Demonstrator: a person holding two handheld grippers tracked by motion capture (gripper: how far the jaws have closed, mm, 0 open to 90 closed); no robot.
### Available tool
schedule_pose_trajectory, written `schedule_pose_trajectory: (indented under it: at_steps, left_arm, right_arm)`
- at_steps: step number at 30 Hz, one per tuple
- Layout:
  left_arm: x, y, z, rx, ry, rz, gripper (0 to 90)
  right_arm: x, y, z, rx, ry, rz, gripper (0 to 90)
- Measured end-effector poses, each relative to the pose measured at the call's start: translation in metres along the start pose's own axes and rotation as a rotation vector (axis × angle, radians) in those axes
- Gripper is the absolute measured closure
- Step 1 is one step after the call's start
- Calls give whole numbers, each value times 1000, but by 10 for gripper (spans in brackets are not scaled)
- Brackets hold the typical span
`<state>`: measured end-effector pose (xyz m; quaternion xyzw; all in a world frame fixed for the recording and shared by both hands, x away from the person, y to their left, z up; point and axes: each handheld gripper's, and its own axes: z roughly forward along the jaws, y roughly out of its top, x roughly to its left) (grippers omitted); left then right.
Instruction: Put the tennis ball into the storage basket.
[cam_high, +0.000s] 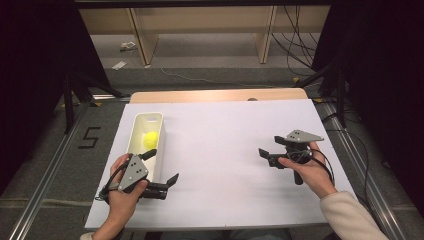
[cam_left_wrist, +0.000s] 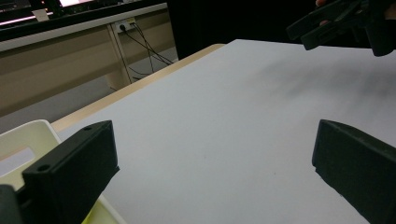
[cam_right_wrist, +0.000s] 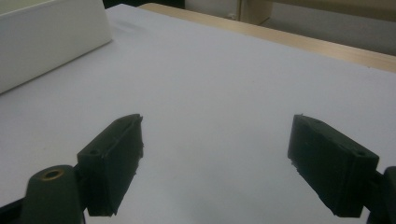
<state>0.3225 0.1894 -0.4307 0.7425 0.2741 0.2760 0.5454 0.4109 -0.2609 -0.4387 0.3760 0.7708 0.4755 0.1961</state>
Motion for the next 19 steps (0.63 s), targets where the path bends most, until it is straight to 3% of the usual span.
schedule_pose_trajectory:
  at_steps: [19]
  left_arm:
    - [0, 1, 0, -1, -2, 3, 0]
  right_arm:
    - [-2, -5, -8, -12, -3, 15, 189]
